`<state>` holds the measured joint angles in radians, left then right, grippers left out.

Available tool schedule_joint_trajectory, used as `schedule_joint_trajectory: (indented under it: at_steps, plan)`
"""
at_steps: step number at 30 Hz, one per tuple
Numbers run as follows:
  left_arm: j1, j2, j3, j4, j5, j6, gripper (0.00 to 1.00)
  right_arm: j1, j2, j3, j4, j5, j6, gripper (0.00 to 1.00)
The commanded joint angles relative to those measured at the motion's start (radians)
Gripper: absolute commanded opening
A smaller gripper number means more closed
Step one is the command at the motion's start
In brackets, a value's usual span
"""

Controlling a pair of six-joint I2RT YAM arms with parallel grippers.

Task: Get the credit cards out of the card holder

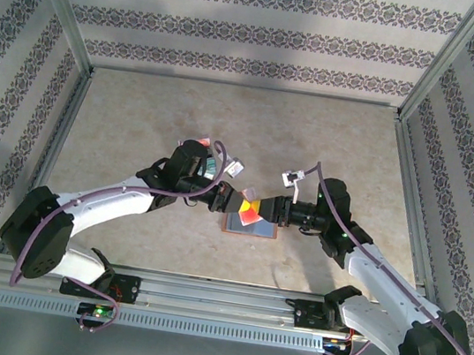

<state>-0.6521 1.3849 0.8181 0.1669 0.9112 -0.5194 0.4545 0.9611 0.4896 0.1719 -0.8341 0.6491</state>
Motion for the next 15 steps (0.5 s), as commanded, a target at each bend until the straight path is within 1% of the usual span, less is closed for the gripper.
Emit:
schedule_joint_trajectory:
  at_steps: [1,3,7,12,15]
  plan:
    - [0.014,-0.038,-0.028,0.106,-0.04,-0.048,0.0,0.006,-0.045,-0.027,0.086,0.034,0.034,0.5]
    - [0.017,-0.057,-0.049,0.15,-0.079,-0.07,0.0,0.005,-0.068,-0.044,0.104,0.062,0.049,0.58]
    - [0.018,-0.093,-0.105,0.299,-0.18,-0.147,0.0,0.005,-0.105,-0.092,0.189,0.109,0.108,0.63]
    - [0.02,-0.109,-0.185,0.518,-0.294,-0.246,0.0,0.011,-0.117,-0.129,0.299,0.143,0.163,0.64]
    - [0.02,-0.106,-0.196,0.56,-0.319,-0.271,0.0,0.026,-0.111,-0.134,0.351,0.174,0.176,0.63]
